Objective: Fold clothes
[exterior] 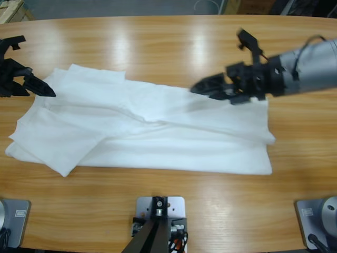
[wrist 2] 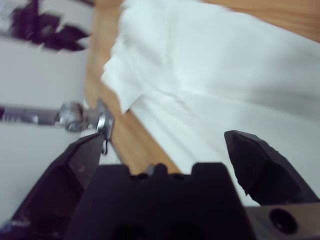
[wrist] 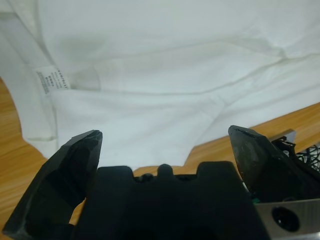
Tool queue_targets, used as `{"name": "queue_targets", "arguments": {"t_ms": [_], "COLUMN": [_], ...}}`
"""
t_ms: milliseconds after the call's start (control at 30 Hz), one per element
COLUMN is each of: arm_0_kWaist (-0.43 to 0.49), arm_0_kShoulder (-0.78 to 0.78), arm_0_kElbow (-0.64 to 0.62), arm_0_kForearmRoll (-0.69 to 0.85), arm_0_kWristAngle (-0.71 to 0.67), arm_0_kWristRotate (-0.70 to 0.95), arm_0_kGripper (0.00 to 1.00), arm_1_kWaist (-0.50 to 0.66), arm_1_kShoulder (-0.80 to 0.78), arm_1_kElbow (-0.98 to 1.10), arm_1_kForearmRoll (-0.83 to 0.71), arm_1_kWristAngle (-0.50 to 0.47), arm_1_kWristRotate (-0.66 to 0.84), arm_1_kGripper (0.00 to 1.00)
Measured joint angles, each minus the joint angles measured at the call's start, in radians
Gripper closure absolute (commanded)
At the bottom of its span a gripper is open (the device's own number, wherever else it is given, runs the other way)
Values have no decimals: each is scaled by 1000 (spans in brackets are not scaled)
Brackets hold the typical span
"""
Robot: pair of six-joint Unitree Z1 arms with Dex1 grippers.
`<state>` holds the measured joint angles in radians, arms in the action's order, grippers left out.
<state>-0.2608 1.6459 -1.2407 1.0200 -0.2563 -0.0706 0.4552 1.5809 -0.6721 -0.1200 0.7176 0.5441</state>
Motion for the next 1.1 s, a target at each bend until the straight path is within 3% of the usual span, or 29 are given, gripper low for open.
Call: {"name": "queue_targets", "arguments": {"t_ms": [100,233,300,400,533,700,933,1100], "arm_0_kWaist": [12,16,16,17,17,17,17,17], "arm_0_kShoulder": [-27,-36,-38,-38,-38,-38,-37,-33], "arm_0_kElbow": [6,11,12,12,12,12,12,12], "arm_0_kForearmRoll": [0,0,0,0,0,0,0,0], "arm_0_kWristAngle": [0,0,0,-2,-6,-21,-21,-21], "arm_0_kWristRotate": [0,0,0,0,0,0,0,0], "arm_0_kGripper": [23,23,23,23,23,23,23,23], "arm_1_kWaist": [-114,-160,-165,-166,-166,-166,-149,-141], "arm_1_kShoulder": [-60,-219,-289,-360,-417,-398,-227,-136], "arm_1_kElbow": [144,189,189,190,193,228,350,399], "arm_1_kForearmRoll": [-24,227,337,434,455,353,43,-70], "arm_1_kWristAngle": [-25,-253,-321,-371,-415,-430,-427,-425], "arm_1_kWristRotate": [45,88,101,130,163,202,247,253], "arm_1_kGripper": [0,4,4,4,9,9,18,18]}}
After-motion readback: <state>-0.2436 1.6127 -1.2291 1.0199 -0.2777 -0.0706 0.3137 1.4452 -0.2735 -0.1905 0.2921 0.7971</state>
